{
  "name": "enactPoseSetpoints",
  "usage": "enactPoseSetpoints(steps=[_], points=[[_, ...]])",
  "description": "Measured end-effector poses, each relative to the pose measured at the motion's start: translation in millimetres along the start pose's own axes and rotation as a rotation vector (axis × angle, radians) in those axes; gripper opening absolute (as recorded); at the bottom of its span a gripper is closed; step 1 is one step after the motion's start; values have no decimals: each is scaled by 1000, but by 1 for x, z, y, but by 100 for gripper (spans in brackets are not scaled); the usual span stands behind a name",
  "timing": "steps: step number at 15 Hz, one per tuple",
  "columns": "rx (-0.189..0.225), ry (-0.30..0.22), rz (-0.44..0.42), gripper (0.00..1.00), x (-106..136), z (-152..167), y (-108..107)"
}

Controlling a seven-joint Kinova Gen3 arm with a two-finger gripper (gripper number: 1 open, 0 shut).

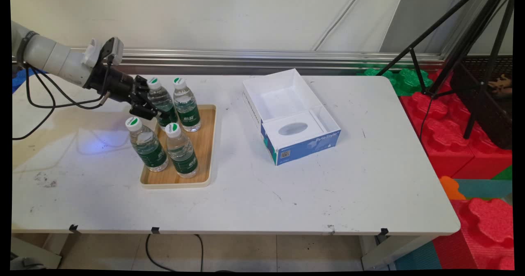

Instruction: Place the picked object on the tray

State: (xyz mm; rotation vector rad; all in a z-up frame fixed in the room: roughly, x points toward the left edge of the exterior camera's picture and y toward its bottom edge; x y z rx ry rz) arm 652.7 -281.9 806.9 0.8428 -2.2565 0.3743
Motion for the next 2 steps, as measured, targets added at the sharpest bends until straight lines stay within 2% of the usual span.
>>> enactPoseSetpoints(steps=[2], points=[[2,7,-2,100,0,1,-2]])
